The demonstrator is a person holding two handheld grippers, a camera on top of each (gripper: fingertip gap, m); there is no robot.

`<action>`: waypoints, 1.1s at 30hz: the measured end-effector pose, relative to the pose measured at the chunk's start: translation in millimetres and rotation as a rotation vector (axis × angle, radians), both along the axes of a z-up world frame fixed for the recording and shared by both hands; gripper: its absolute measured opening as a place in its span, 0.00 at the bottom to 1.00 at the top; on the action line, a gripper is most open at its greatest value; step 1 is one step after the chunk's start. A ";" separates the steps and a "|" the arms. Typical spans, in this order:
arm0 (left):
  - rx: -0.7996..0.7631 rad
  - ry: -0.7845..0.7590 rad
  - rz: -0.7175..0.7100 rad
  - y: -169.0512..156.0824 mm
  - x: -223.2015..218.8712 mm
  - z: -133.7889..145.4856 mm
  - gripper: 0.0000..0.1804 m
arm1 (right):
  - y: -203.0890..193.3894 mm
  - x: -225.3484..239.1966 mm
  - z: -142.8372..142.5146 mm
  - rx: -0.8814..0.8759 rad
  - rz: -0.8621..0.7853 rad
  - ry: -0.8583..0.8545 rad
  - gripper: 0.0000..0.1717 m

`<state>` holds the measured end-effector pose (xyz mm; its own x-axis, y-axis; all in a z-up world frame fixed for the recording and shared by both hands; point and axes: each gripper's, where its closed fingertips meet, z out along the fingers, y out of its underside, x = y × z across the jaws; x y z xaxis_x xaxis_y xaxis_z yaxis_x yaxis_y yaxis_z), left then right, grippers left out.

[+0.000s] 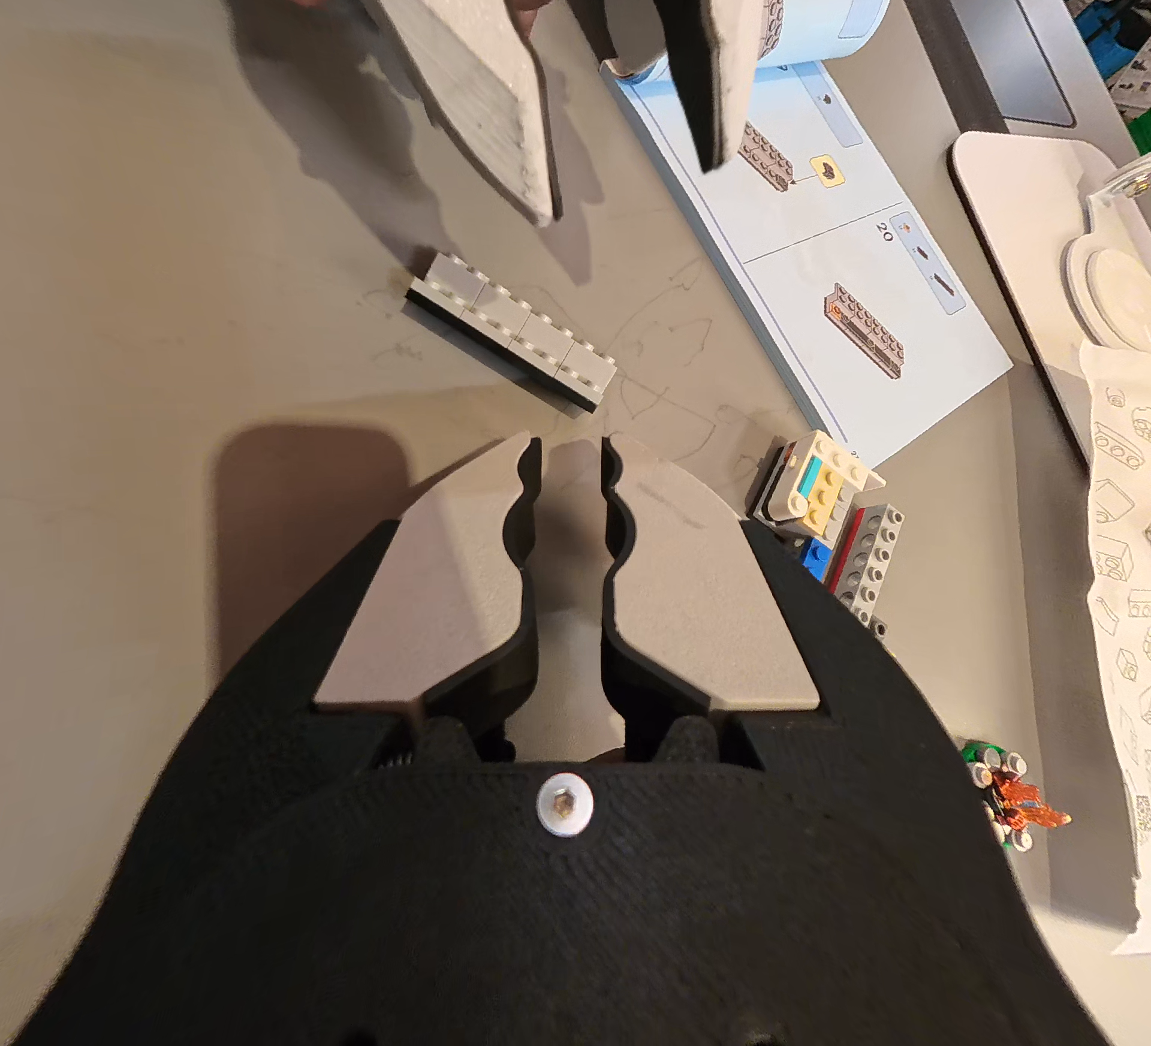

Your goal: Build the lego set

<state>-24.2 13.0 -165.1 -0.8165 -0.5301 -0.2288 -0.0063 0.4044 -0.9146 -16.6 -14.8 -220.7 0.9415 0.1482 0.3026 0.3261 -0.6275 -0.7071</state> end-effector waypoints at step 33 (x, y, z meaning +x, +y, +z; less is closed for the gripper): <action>-0.038 0.051 0.020 4.0 4.2 0.5 0.21 | -1.1 -0.3 -0.3 -0.006 0.001 0.009 0.10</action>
